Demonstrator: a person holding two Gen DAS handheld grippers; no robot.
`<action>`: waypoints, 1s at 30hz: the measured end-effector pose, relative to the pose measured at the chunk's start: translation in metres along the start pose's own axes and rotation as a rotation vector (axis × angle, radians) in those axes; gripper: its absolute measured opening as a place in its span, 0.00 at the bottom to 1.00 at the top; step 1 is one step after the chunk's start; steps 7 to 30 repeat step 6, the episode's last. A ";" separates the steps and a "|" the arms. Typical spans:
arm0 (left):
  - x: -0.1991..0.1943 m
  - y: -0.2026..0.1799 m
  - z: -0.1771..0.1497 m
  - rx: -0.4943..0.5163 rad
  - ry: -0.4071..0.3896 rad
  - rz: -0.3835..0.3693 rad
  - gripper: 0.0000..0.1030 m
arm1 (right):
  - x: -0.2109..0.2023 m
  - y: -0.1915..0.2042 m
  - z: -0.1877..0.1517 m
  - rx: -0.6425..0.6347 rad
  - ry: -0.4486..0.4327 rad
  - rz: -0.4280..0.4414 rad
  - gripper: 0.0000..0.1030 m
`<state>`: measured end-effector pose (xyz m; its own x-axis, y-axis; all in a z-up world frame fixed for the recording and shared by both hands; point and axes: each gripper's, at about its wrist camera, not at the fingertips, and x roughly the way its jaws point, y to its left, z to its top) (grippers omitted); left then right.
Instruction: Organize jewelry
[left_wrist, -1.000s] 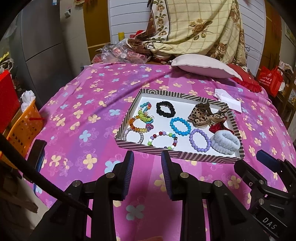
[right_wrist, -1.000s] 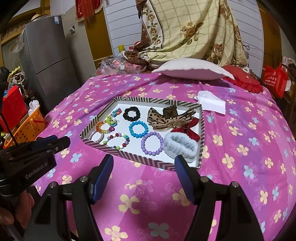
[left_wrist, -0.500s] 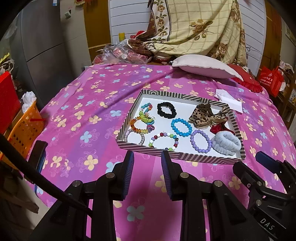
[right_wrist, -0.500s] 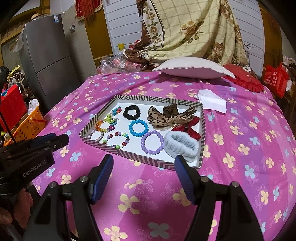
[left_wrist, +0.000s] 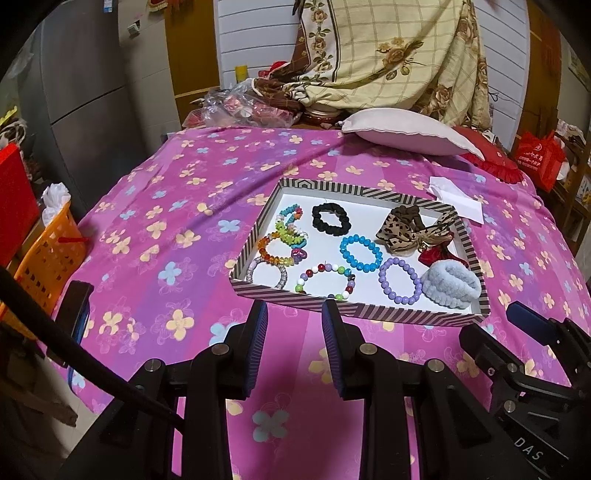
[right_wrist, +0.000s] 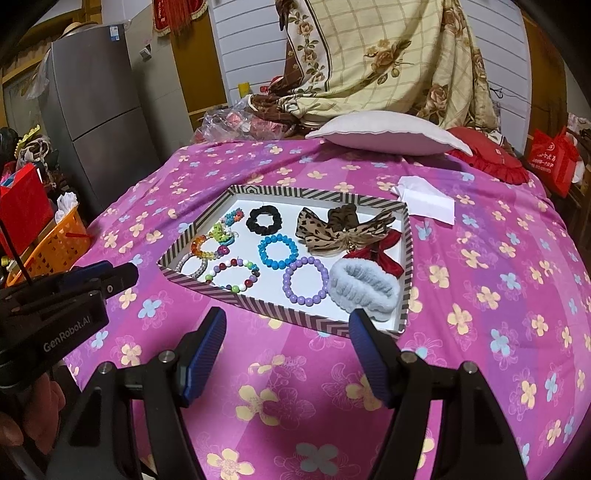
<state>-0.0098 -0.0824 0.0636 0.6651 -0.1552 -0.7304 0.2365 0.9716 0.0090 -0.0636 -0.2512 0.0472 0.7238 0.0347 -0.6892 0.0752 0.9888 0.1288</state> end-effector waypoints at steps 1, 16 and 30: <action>0.000 0.001 0.000 -0.002 -0.006 -0.005 0.47 | 0.000 0.000 0.000 0.000 -0.001 0.000 0.70; 0.008 0.006 -0.001 0.000 0.010 0.006 0.47 | -0.001 -0.011 0.000 0.013 -0.019 -0.017 0.70; 0.008 0.006 -0.001 0.000 0.010 0.006 0.47 | -0.001 -0.011 0.000 0.013 -0.019 -0.017 0.70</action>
